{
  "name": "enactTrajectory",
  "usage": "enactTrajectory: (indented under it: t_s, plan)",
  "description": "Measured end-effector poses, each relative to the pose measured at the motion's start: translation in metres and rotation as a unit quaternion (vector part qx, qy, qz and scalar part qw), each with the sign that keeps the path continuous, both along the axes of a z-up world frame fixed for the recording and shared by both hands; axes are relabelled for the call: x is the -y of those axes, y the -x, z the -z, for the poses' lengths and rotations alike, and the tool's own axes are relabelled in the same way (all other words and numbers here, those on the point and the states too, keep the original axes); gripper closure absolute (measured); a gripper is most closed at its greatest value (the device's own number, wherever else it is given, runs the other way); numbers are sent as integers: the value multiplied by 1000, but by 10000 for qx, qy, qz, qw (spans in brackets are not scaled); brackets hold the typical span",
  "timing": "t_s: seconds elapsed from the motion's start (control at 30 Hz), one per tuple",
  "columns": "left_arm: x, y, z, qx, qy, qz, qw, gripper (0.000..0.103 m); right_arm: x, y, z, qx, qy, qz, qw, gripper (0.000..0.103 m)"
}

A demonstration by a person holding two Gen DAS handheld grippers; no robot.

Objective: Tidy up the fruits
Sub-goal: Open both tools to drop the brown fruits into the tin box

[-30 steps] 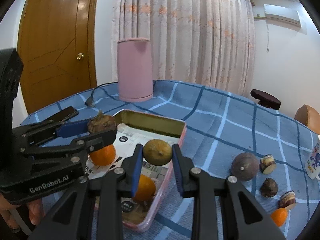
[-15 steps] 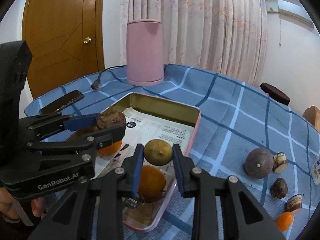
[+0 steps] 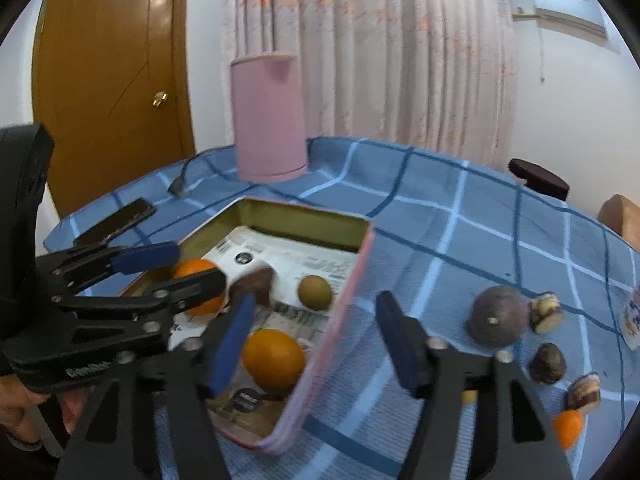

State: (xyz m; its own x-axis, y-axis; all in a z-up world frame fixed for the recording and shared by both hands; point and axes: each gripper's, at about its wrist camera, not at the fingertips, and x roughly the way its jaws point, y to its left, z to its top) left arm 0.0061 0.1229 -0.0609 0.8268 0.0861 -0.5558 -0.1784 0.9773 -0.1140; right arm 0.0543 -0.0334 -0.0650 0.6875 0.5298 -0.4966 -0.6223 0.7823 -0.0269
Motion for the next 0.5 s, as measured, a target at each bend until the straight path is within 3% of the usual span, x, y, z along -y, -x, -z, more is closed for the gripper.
enactTrajectory:
  t_s: [0.1, 0.3, 0.4, 0.5]
  plan:
    - [8, 4, -5, 117, -76, 94, 9999, 24, 13, 8, -4, 108, -113, 90, 9998, 20]
    - [28, 8, -15, 243, -145, 279, 9992, 24, 43, 19, -8, 286, -83, 400, 9988, 20]
    - [39, 9, -19, 334, -112, 382, 9986, 24, 72, 18, -9, 362, -44, 887, 9954, 20]
    - [54, 7, -21, 346, -99, 522, 9980, 24, 111, 8, -7, 152, -101, 1574, 9874, 20]
